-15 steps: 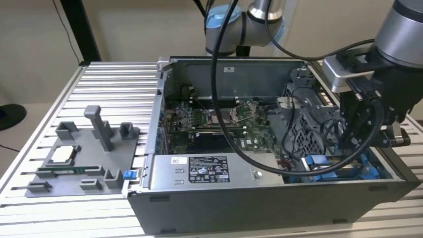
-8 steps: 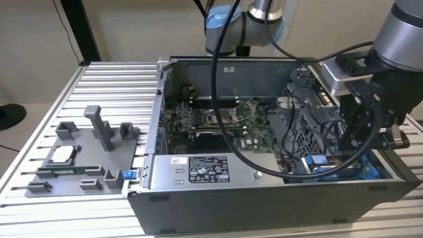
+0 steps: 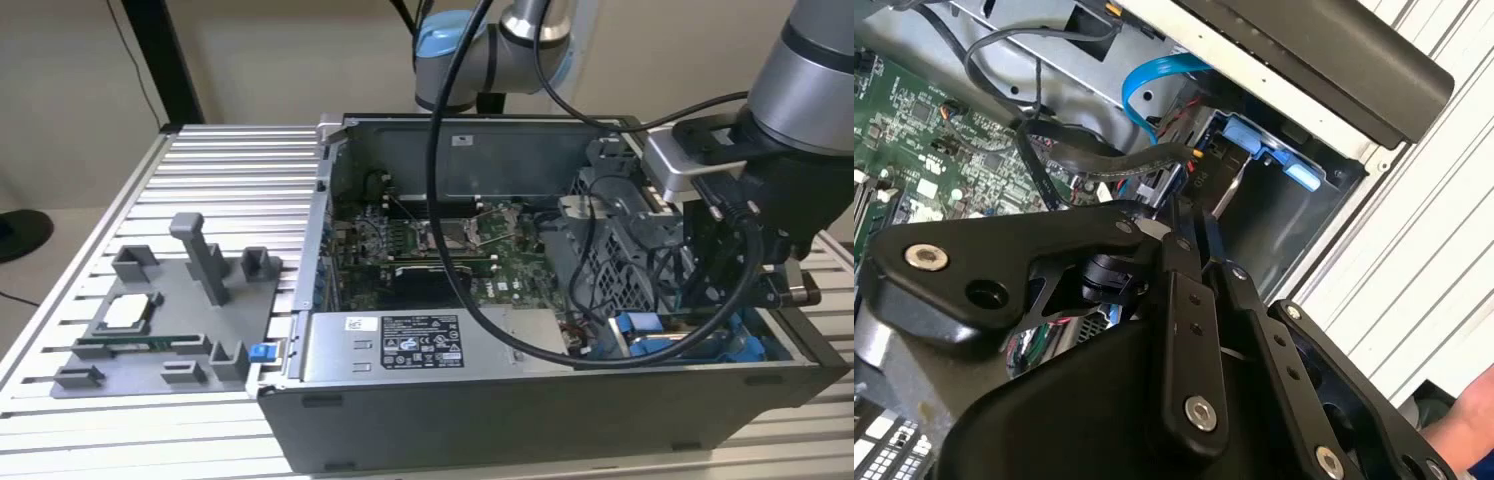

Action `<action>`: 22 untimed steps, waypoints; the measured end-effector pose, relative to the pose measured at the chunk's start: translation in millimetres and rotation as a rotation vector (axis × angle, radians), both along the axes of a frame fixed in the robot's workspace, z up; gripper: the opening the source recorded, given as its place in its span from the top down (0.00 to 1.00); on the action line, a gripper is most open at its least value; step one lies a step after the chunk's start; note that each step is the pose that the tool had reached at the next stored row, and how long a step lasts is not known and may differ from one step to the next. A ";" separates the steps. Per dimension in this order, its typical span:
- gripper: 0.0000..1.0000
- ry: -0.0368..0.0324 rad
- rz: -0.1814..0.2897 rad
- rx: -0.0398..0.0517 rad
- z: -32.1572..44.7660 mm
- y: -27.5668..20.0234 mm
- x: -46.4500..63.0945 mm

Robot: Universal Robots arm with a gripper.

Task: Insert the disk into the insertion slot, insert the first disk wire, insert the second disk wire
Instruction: 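Insert the second disk wire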

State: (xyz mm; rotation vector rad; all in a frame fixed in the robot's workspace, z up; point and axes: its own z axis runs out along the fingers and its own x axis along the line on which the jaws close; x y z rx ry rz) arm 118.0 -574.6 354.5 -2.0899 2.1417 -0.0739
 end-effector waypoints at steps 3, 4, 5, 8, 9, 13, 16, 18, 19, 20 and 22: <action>1.00 -0.0013 0.000 0.0000 -2.5 0.0 0.0; 1.00 -0.0017 0.000 0.0000 -3.1 0.0 0.0; 1.00 -0.0021 0.000 0.0000 -3.7 0.0 0.0; 1.00 -0.0036 0.000 0.0000 -5.5 0.0 0.0; 1.00 -0.0042 0.000 0.0001 -6.1 0.0 0.0; 1.00 -0.0069 0.000 -0.0001 -7.9 0.0 0.0; 1.00 -0.0084 0.000 0.0000 -8.8 0.0 0.0; 1.00 -0.0090 0.000 0.0001 -9.8 0.0 0.0; 1.00 -0.0091 0.000 0.0001 -10.2 0.0 0.0; 1.00 -0.0091 0.000 0.0000 -10.7 0.0 0.0; 1.00 -0.0092 0.000 0.0000 -11.5 0.0 0.0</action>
